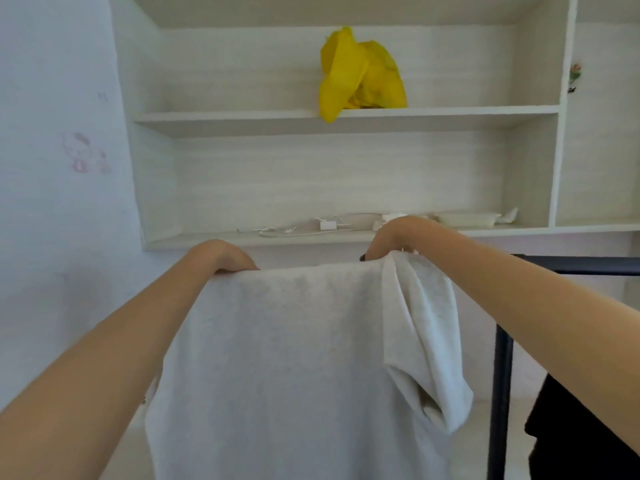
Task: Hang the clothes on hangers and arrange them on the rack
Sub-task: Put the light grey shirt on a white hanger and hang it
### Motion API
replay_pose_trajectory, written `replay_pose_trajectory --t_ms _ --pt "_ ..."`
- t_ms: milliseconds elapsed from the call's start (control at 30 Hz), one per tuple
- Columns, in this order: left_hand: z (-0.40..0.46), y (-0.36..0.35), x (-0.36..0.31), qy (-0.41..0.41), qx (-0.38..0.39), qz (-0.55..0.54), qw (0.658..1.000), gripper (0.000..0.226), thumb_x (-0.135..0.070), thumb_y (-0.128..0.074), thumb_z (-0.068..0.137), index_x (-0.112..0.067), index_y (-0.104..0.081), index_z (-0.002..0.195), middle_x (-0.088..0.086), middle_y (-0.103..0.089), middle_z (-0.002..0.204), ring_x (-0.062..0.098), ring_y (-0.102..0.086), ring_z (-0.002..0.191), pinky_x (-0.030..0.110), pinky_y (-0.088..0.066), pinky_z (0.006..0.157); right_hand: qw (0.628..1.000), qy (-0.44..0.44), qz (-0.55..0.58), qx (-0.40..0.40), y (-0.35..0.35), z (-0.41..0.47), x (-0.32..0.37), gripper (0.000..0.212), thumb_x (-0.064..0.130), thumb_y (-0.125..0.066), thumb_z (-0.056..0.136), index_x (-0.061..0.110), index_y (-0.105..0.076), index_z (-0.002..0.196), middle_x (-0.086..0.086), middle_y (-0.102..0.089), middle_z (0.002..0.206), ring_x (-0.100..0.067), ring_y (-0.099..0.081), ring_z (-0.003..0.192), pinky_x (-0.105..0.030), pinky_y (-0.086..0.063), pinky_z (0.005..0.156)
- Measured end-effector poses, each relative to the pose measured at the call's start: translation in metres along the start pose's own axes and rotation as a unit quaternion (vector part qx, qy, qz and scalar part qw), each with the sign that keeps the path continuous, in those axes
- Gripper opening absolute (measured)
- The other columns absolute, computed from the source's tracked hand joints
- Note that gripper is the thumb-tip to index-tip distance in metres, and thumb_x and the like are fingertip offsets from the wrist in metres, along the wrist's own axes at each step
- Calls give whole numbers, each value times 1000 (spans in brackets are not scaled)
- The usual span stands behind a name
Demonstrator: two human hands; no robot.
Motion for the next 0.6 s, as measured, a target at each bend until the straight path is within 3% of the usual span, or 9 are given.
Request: replay_pose_trajectory --t_ms 67,133,233,300,400,600 --pt "-1 4 5 20 8 33 999 37 -41 -50 91 -11 -70 101 7 -71 108 23 -66 96 33 -48 98 999 -28 -35 20 -2 10 -4 40 48 -57 89 15 -66 111 -1 -67 103 -22 -61 103 -31 -46 90" --pt "-1 2 6 36 29 50 998 34 -41 -52 90 -12 -70 92 5 -70 101 23 -65 98 31 -47 99 995 -55 -78 17 -2 15 -9 40 45 -55 91 14 -65 114 -2 -63 111 -22 -56 116 -31 -42 95" --pt "6 0 2 49 22 59 997 41 -42 -54 90 -9 -67 110 9 -64 106 24 -60 101 31 -43 94 993 -73 -89 -14 -1 25 -11 55 42 -55 92 10 -48 137 -6 -41 147 -22 -47 131 -31 -40 100" --pt "11 0 -6 51 -29 88 994 44 -38 -55 92 -7 -63 122 11 -61 123 25 -58 115 32 -42 97 994 -74 -79 -21 -3 27 -14 60 41 -56 91 9 -42 140 -7 -38 148 -23 -47 130 -32 -41 99" --pt "20 -1 -19 50 -83 114 989 45 -30 -54 94 -5 -54 132 8 -48 144 26 -48 131 34 -37 105 995 -68 -75 6 -8 28 -22 51 38 -51 94 8 -49 135 -9 -46 143 -25 -51 121 -33 -41 96" --pt "39 -9 -25 46 -54 91 993 48 -30 -53 95 -5 -49 136 10 -42 148 26 -41 136 34 -33 109 997 -52 -50 27 -14 29 -31 48 40 -45 97 10 -50 135 -9 -46 140 -26 -46 130 -32 -39 95"
Point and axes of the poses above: each hand's wrist, its own z-axis towards the middle knuckle, its own y-axis out of the back of the hand, x = y × z, the point moved 7 cm from there along z, towards the middle knuckle
